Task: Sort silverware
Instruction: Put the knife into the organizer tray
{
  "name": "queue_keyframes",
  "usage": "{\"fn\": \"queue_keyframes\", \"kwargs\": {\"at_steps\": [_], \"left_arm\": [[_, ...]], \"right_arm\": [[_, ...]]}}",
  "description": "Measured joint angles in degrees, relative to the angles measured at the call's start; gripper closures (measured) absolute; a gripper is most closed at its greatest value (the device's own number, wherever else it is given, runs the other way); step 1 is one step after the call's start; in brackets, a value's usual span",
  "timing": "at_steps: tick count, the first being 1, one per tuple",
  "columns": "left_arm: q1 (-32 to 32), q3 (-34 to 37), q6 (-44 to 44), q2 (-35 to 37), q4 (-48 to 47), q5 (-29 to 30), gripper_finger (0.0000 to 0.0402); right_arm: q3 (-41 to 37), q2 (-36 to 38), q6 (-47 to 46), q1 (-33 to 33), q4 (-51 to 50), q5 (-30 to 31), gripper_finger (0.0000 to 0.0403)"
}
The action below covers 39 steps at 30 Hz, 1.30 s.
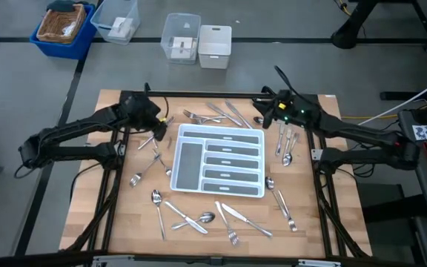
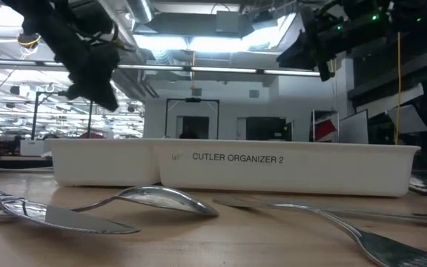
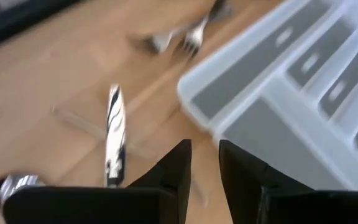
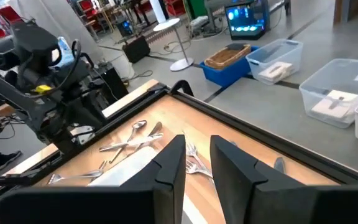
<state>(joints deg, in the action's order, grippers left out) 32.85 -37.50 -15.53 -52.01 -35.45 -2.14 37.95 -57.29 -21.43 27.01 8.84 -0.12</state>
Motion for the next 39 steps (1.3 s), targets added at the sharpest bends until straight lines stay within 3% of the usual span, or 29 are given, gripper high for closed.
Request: {"fn": "queue_keyframes", "kwargs": {"at_steps": [6,12,16,27,39], "left_arm": [[0.3,0.0,1.0,-0.6,-6.9,1.9,0.0318],[0.3,0.0,1.0,-4.4,-8.2,8.4,0.0249],[0.3,0.0,2.1,-8.7,-8.1,9.6,0.0223],[0.6,0.0,2.1,-22.3,-2.7,14.0,0.0219],[3.5,0.0,2.5,-30.3,-2.4,14.0,0.0225]], "right_arm": [[0.0,-1.1,0.0,2.4,0.1,-1.0,0.0324],[0.0,-1.1,0.0,3.2,0.0,-1.0,0.0324],[0.0,-1.1,0.4,3.2,-0.7,-1.0,0.0324],[0.0,-1.1,0.4,3.1,-5.2,-1.0,0.0324],[0.0,-1.1,0.4,3.1,-6.1,-1.0,0.0324]]}}
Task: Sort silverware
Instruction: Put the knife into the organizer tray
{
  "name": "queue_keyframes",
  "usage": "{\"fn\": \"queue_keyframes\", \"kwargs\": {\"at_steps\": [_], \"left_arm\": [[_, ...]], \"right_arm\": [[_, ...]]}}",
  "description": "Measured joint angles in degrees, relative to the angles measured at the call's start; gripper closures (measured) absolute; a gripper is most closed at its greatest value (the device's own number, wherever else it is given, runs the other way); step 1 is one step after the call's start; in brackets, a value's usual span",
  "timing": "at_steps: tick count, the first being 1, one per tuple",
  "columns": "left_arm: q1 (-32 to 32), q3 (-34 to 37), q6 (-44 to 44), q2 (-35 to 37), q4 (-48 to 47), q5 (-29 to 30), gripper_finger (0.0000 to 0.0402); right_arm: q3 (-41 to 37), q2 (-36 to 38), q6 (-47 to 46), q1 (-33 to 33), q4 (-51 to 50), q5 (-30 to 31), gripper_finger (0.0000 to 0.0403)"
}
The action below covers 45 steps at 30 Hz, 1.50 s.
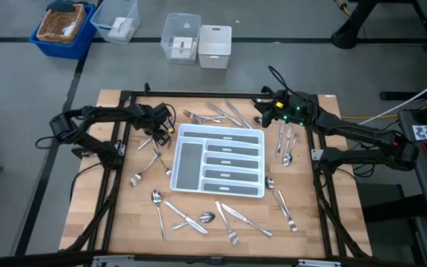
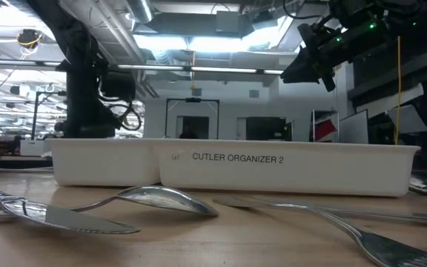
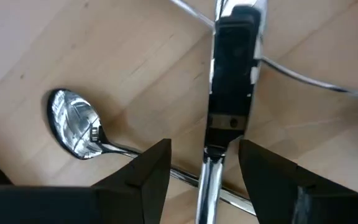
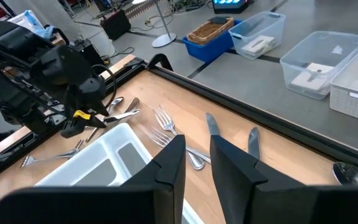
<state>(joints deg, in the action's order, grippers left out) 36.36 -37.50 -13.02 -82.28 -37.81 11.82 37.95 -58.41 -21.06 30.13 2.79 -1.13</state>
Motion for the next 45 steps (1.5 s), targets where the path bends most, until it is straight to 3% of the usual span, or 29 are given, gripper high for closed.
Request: {"fn": "queue_keyframes", "kwargs": {"at_steps": [4,13,22,31,35,40,45], "left_arm": [[0.1,-0.3,1.0,-1.6,0.3,-0.4,0.0258],[0.0,-0.1,1.0,-1.6,1.1,-1.9,0.0373],[0.1,0.2,0.8,0.5,0.2,-2.7,0.0372],[0.1,-2.5,-1.6,9.9,-9.4,-3.6,0.0371],[0.1,-4.5,-1.8,14.2,-9.5,-6.9,0.0369],[-1.7,-6.4,-6.2,18.1,-0.6,-12.7,0.0372],[-6.9,-6.5,-9.7,18.5,19.5,-15.9,0.0367]], "right_arm": [[0.0,0.0,0.0,0.0,0.0,0.0,0.0324],[0.0,0.0,0.0,0.0,0.1,0.0,0.0324],[0.0,0.0,0.0,0.0,0.1,0.0,0.0324],[0.0,0.0,0.0,0.0,0.1,0.0,0.0324],[0.0,0.0,0.0,-0.1,0.1,0.0,0.0324],[0.0,0.0,0.0,-0.1,0.1,0.0,0.0324],[0.0,0.0,0.0,-0.1,0.1,0.0,0.0324]]}}
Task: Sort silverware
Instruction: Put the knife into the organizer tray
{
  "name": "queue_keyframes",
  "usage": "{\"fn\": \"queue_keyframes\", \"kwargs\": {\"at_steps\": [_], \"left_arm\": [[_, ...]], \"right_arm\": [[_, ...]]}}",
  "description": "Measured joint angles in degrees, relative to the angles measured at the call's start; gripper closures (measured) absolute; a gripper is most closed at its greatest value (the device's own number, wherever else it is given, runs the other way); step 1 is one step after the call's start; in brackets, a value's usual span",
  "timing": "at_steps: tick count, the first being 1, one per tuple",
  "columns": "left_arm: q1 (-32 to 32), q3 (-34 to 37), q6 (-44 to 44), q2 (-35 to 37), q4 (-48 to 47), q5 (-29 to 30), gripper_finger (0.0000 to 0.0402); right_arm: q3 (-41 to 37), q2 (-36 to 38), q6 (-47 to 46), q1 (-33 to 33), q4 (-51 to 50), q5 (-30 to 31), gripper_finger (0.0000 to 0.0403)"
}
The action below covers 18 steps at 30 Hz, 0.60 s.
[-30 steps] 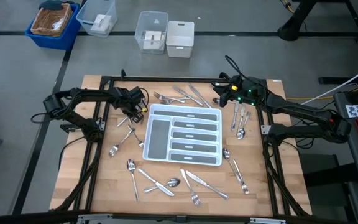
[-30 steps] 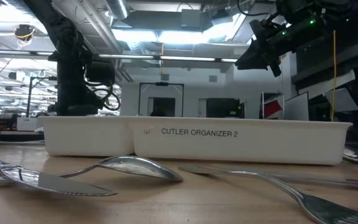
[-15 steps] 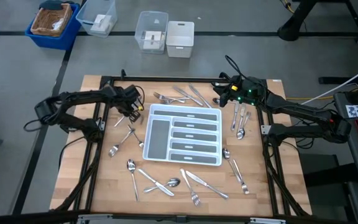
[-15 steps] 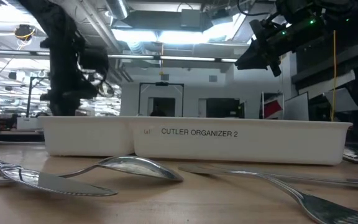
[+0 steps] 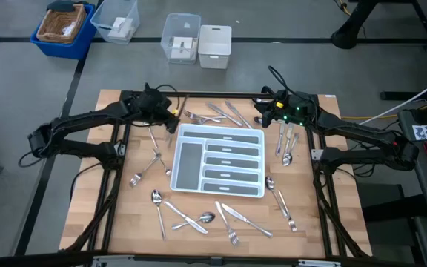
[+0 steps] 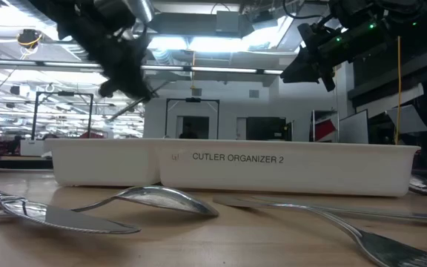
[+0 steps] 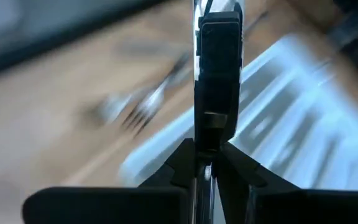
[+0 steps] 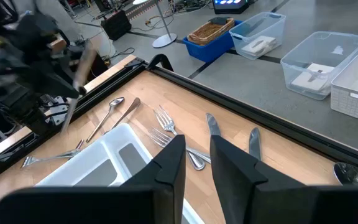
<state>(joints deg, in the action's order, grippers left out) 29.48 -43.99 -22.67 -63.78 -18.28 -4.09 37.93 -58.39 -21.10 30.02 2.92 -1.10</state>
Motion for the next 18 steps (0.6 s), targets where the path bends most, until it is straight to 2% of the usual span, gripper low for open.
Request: {"fn": "queue_keyframes", "kwargs": {"at_steps": [8,12,18], "left_arm": [[-10.3,0.0,5.8,-8.5,33.7,0.3,0.0364],[-13.7,0.0,12.0,-15.3,42.6,0.5,0.0364],[-15.5,0.0,18.7,-24.1,49.8,0.9,0.0363]], "right_arm": [[0.0,0.0,0.0,0.0,0.0,0.0,0.0324],[0.0,0.0,0.2,0.0,0.0,0.0,0.0324],[0.0,0.0,0.3,0.0,0.0,-0.1,0.0324]]}}
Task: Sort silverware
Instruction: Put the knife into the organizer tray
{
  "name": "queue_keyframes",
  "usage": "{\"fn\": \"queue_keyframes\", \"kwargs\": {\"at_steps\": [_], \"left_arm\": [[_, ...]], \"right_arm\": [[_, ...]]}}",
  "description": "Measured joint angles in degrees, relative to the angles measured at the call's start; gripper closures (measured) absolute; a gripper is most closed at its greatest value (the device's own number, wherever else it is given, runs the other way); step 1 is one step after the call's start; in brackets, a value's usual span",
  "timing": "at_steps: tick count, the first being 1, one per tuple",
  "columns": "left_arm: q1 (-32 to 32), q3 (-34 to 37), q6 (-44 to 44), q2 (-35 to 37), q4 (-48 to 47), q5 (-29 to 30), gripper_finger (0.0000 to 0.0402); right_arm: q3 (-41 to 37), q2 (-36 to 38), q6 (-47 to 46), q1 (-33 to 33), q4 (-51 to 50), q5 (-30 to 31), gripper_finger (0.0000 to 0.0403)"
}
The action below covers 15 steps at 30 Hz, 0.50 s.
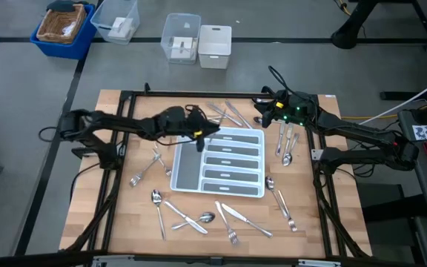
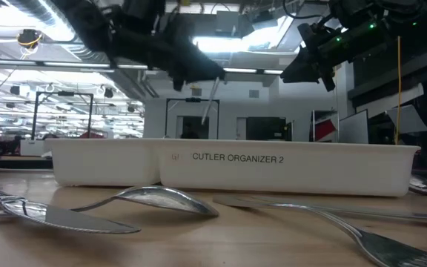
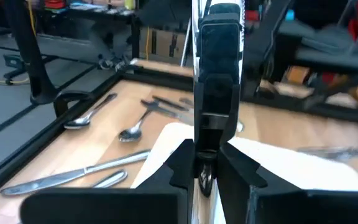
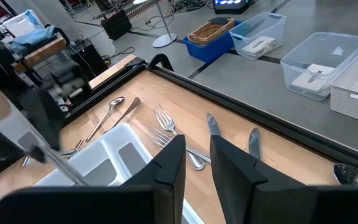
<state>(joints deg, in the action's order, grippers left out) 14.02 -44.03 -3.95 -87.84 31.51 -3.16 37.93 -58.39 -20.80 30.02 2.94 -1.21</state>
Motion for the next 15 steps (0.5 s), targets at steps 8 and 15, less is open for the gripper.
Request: {"fn": "queue_keyframes", "kwargs": {"at_steps": [8,15], "left_arm": [[-1.5,0.0,7.1,-6.8,1.1,0.0,0.0363],[-2.9,0.0,11.6,-9.6,0.4,0.0,0.0352]], "right_arm": [[0.7,0.2,0.0,0.0,0.0,-5.7,0.0324],[4.9,0.2,0.1,0.0,0.2,-10.6,0.0324]]}}
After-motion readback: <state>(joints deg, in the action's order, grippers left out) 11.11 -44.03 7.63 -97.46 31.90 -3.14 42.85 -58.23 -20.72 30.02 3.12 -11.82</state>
